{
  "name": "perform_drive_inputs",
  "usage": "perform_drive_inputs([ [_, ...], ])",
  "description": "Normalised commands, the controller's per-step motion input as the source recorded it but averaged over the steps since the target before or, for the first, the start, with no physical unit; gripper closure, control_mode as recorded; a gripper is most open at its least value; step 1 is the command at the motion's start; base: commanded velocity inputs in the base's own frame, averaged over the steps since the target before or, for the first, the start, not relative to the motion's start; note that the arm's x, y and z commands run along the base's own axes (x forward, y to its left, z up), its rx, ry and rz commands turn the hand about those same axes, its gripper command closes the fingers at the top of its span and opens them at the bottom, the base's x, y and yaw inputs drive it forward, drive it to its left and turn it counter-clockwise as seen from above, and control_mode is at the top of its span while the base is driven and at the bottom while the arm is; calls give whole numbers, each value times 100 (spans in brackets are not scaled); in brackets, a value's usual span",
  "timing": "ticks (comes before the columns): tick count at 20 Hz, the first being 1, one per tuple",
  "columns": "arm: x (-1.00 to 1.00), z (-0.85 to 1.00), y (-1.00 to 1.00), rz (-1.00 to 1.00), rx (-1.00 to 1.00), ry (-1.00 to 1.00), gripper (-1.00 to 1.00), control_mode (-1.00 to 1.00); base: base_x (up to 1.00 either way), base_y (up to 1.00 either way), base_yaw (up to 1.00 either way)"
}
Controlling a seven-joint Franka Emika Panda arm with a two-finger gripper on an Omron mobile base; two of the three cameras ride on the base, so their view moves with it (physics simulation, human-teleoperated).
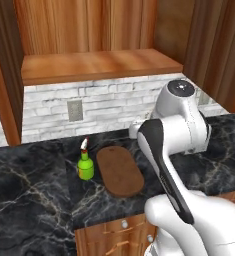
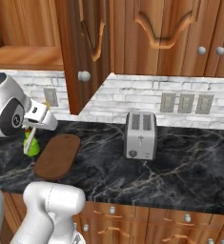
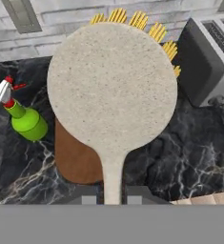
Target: Grab the spray bottle from the cabinet, then place it next to the cutting board for sanitizing. Then grab the dish brush from the countertop next to the sink and place it next to the cutting board.
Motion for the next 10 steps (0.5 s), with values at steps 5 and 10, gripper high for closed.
perform_drive_inputs([
  [5, 25, -68, -14, 8, -4, 12, 100, -100, 0, 0, 0],
  [10, 10, -65, -24, 8, -8, 6, 100, -100, 0, 0, 0],
])
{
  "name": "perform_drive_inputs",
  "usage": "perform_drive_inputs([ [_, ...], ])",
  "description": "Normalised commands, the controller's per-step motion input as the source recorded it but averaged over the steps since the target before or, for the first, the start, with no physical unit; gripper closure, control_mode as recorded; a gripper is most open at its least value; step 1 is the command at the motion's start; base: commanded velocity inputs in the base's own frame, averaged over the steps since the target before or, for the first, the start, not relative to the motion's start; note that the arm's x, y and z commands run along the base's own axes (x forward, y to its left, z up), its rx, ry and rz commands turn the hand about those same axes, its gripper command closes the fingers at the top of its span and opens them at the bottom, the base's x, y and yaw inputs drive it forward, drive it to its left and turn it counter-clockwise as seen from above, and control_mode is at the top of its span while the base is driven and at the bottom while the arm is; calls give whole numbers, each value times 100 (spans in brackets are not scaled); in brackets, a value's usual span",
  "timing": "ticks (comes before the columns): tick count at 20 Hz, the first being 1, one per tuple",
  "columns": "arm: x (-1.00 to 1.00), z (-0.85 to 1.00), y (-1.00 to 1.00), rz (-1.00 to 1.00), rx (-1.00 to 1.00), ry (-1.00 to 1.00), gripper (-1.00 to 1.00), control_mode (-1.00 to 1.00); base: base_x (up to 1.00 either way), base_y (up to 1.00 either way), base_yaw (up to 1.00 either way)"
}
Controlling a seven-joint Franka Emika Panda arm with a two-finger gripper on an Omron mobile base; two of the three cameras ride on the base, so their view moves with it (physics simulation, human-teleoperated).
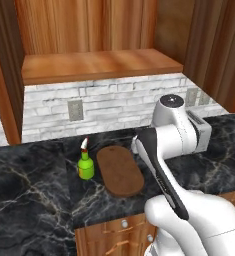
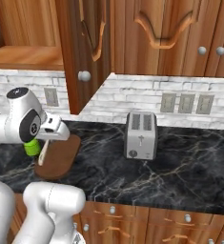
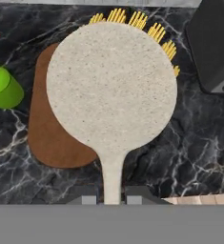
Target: Grab the spray bottle from the cabinet, then place it next to the cutting board for sanitizing. Then grab the dish brush from the countertop next to the sink and place it next to the cutting board.
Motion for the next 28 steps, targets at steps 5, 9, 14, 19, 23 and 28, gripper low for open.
perform_drive_inputs([
  [5, 22, -48, -24, 7, -5, 8, 100, -100, 0, 0, 0],
  [9, 26, -19, -40, 9, 0, 8, 100, -100, 0, 0, 0],
  [14, 31, -26, -20, 6, 0, 7, 100, -100, 0, 0, 0],
  [19, 27, -40, -10, 5, 0, 1, 100, -100, 0, 0, 0],
  [23, 35, -50, -2, 5, 0, 4, 100, -100, 0, 0, 0],
  [28, 29, -53, -1, 4, 0, 8, 100, -100, 0, 0, 0],
])
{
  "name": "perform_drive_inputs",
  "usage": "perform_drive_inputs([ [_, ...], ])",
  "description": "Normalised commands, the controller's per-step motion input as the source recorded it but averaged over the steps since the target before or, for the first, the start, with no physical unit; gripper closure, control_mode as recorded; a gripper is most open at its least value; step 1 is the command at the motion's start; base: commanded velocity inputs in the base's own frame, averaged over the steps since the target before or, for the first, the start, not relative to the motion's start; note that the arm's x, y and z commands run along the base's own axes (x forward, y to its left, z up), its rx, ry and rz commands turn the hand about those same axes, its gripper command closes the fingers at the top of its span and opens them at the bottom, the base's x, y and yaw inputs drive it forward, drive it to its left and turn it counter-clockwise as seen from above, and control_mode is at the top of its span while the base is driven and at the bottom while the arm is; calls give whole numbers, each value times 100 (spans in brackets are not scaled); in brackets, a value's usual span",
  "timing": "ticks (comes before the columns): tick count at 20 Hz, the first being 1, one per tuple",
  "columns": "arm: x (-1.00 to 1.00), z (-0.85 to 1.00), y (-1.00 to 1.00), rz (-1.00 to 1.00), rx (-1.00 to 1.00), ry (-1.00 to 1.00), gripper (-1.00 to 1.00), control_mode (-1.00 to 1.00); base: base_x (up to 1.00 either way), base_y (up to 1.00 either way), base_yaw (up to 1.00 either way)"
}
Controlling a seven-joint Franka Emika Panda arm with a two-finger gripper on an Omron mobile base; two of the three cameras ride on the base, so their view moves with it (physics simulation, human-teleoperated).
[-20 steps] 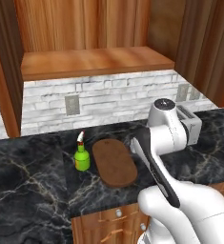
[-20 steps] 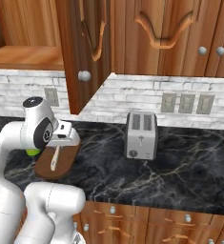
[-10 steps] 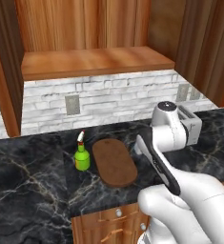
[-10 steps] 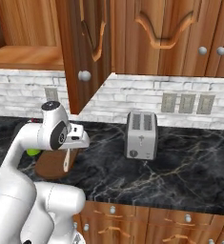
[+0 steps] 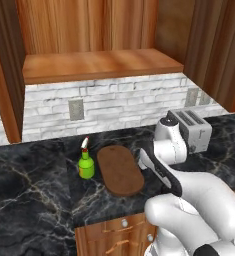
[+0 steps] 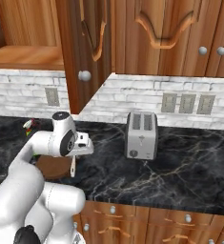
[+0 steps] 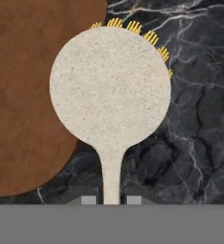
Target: Grab the spray bottle from the cabinet, then place it next to the cutting board for sanitizing. Then grab the dish brush from the countertop next to the sink and place it next to the cutting board.
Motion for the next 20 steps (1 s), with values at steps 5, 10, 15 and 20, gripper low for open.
perform_drive_inputs([
  [5, 19, -45, 0, 2, 0, 8, 100, -100, 0, 0, 0],
  [10, 16, -35, 0, 0, 0, 7, 100, -100, 0, 0, 0],
  [15, 20, -40, 0, 0, 0, 7, 100, -100, 0, 0, 0],
  [20, 29, -42, 0, 1, 0, 6, 100, -100, 0, 0, 0],
])
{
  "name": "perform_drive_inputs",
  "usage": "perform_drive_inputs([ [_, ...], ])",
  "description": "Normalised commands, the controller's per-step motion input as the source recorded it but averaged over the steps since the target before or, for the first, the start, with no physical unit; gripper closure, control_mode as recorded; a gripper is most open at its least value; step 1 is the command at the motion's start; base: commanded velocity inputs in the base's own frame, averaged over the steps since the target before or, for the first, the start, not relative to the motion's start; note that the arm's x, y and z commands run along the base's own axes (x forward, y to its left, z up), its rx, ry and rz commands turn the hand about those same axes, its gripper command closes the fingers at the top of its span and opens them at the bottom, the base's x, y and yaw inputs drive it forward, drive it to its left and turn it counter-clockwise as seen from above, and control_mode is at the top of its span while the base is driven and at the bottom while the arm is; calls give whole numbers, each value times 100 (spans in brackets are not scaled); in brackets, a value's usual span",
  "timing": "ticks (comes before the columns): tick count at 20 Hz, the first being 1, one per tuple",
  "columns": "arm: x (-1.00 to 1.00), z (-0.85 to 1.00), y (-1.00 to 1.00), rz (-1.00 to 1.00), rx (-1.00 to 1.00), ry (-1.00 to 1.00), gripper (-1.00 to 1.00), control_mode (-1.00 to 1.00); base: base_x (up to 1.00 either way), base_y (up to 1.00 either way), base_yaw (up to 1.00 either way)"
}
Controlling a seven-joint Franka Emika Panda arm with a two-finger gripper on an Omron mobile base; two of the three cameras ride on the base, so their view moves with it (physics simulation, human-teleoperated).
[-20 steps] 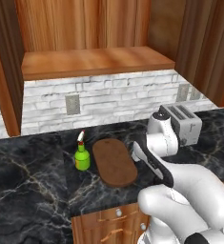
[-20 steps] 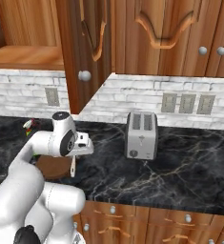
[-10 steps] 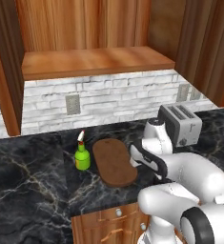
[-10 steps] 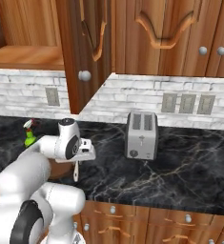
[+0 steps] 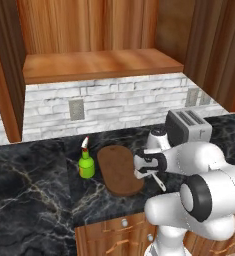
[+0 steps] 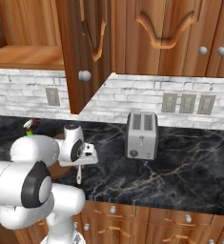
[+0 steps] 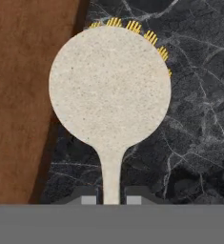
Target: Grab the spray bottle from the cabinet, then place it next to the cutting board for sanitizing. Then grab the dish brush from the countertop next to the sink and place it next to the cutting board.
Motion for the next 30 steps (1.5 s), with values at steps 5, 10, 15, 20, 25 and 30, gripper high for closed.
perform_drive_inputs([
  [5, 34, -28, -1, 1, 0, 0, 100, -100, 0, 0, 0],
  [10, 40, -28, 0, 1, 0, -2, -100, -100, 0, 0, 0],
  [15, -7, 8, 11, 0, 0, -14, -100, -100, 0, 0, 0],
  [20, -23, 53, 27, 0, 0, -5, -100, -100, 0, 0, 0],
  [25, -42, 89, 26, 0, 0, -2, -100, -100, 0, 0, 0],
  [30, -48, 100, 22, 0, 0, 0, -100, -100, 0, 0, 0],
])
